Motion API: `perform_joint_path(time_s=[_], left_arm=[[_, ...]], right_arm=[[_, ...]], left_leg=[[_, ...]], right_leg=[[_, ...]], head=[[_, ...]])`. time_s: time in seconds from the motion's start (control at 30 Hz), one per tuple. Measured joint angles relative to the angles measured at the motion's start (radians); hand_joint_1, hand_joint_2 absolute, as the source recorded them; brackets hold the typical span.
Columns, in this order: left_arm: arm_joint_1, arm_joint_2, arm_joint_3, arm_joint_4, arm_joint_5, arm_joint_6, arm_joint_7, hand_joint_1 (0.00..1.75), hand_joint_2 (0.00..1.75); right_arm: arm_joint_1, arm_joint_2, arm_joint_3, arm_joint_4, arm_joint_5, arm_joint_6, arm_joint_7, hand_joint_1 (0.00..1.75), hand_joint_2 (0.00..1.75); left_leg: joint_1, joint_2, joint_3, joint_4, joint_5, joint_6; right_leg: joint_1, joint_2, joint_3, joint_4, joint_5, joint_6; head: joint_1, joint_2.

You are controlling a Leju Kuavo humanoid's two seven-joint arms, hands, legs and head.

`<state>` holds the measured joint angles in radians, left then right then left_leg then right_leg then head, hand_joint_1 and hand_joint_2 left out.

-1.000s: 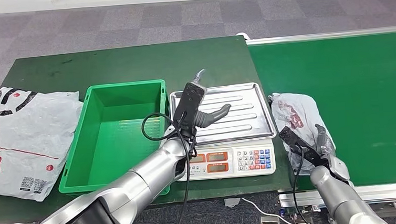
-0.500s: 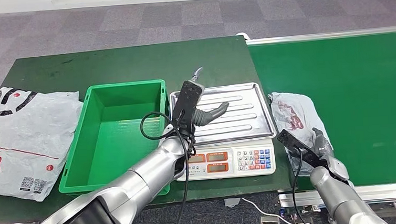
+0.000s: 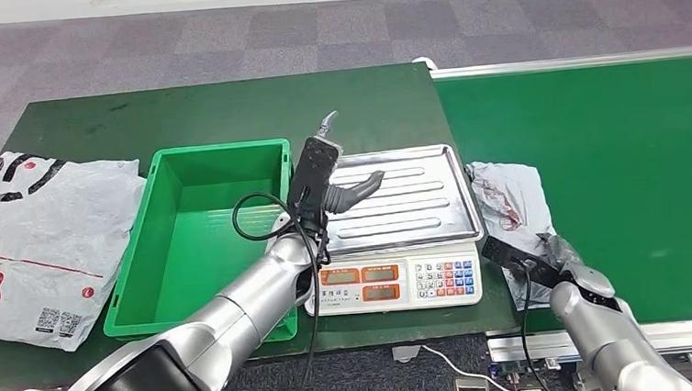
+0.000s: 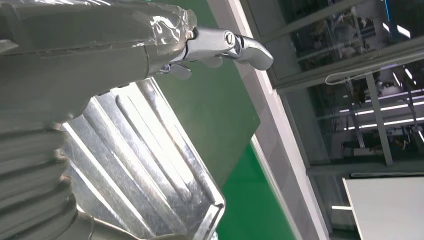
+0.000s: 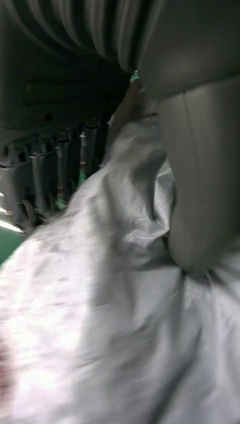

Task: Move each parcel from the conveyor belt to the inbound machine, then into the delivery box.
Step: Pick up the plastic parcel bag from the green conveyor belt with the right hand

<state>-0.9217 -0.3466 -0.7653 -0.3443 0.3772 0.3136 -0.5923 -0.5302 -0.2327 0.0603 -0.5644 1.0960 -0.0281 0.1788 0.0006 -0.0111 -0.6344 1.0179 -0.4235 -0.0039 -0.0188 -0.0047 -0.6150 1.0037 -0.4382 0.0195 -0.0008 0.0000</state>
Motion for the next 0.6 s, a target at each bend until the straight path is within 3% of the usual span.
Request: perform_joint_path(time_s=[0.47,0.53,0.6], left_arm=[[0.02,0.007,0.16,-0.013,-0.154,0.001,0.013,0.0,1.75],[0.023,0.007,0.181,-0.015,-0.182,0.001,0.015,0.0,1.75],[0.028,0.006,0.206,-0.016,-0.213,0.001,0.016,0.0,1.75]], right_arm=[[0.0,0.0,0.014,-0.166,0.0,-0.005,0.017,1.75,1.75],[-0.001,0.0,0.014,-0.182,-0.005,-0.04,0.017,1.75,1.75],[-0.003,0.001,0.014,-0.203,-0.013,-0.135,0.013,1.75,1.75]], left_leg=[[0.0,0.0,0.0,0.0,0.0,0.0],[0.0,0.0,0.0,0.0,0.0,0.0],[0.0,0.0,0.0,0.0,0.0,0.0]], right_leg=[[0.0,0.0,0.0,0.0,0.0,0.0],[0.0,0.0,0.0,0.0,0.0,0.0],[0.0,0.0,-0.001,0.0,0.0,0.0]], head=[[0.0,0.0],[0.0,0.0],[0.0,0.0]])
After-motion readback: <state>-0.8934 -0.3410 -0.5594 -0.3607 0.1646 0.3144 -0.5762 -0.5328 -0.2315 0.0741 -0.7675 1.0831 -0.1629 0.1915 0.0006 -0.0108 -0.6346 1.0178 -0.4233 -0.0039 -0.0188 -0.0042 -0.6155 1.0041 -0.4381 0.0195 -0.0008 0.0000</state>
